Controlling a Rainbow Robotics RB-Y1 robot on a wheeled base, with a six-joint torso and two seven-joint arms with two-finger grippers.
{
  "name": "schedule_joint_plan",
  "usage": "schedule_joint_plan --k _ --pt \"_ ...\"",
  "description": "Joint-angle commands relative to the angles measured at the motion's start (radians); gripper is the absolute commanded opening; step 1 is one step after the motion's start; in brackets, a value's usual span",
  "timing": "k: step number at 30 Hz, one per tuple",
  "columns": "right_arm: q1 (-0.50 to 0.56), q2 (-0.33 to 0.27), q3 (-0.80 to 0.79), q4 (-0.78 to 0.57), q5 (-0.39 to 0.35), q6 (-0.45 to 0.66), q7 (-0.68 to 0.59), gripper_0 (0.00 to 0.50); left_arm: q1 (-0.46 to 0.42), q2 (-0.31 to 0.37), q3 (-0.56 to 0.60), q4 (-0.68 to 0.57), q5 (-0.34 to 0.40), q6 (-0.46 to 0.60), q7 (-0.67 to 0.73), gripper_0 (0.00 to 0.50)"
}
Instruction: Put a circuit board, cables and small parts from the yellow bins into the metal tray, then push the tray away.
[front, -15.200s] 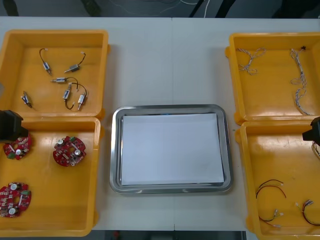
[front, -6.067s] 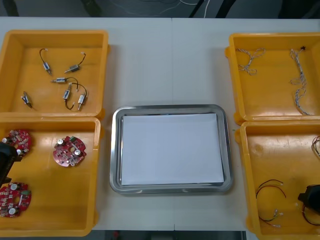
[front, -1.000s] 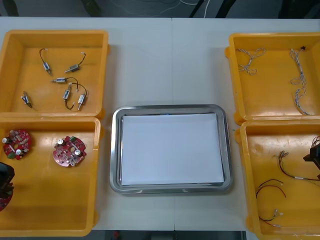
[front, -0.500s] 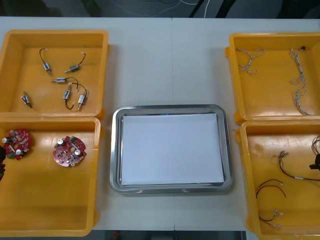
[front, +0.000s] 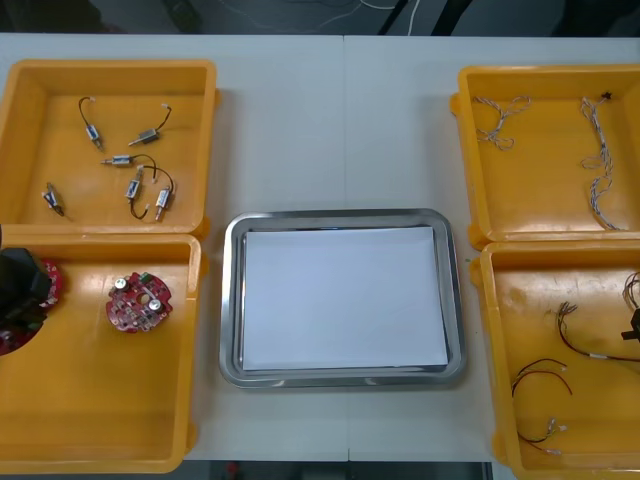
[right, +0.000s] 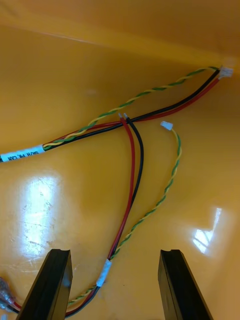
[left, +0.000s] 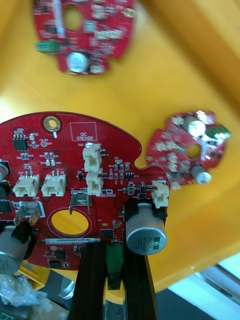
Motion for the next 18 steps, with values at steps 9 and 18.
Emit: schedule_joint_plan --k 9,18 --pt "-0.03 0.047 0.059 -0.01 0.05 -0.033 -0.052 0.5 -0.288 0.042 -0.269 -0.032 0.036 0.0 -0.077 0.0" --pt "-0.03 0.102 0.06 -0.01 0.085 -0.047 -0.052 0.5 -0.419 -0.018 -0.383 -0.032 0.048 0.003 -0.056 0.0"
